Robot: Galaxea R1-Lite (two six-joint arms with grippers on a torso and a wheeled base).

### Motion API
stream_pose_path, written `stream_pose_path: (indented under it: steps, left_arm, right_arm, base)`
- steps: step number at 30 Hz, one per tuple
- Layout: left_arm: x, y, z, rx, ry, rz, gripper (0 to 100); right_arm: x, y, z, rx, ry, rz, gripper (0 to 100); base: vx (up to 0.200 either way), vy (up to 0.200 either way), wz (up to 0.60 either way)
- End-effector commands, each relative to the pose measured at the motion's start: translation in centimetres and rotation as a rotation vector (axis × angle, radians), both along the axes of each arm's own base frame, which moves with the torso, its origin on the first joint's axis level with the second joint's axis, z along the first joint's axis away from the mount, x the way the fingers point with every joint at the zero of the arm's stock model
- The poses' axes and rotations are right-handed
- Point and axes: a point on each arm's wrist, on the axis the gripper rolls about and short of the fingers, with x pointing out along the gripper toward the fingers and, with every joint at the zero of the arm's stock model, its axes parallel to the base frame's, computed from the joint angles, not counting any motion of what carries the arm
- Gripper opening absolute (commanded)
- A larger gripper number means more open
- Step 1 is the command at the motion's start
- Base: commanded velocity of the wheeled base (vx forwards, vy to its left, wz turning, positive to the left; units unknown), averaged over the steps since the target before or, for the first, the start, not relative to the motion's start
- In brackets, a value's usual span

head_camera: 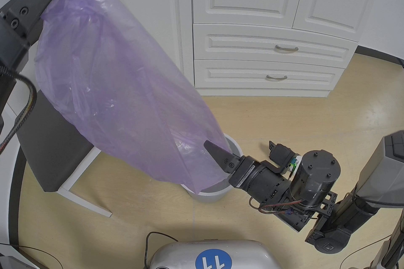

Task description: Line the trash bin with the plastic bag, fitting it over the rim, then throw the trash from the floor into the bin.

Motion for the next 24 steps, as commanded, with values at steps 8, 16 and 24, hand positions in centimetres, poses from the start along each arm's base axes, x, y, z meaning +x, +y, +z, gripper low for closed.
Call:
stream_pose_path:
  steps: [8,16,24]
  left_arm:
    - [-0.3,-0.1,0.0,-0.004,-0.018,-0.012,0]
    - [-0.5,-0.3,0.0,-0.001,-0.018,-0.028,0]
    - [-0.6,-0.3,-0.1,0.002,-0.018,-0.026,0]
  right_arm:
    - [0.8,-0.7,-1.6,0.03,0.085,0.054,100]
    - [0.9,-0.2,-3.1,-0.007,0.113,0.05,100]
    - [1.3,-0.3,-4.1,-0.028,0.133,0.037,100]
  base:
    - [0.0,0.0,0.0]
    - [0.0,0.0,0.0]
    - [0.0,0.0,0.0]
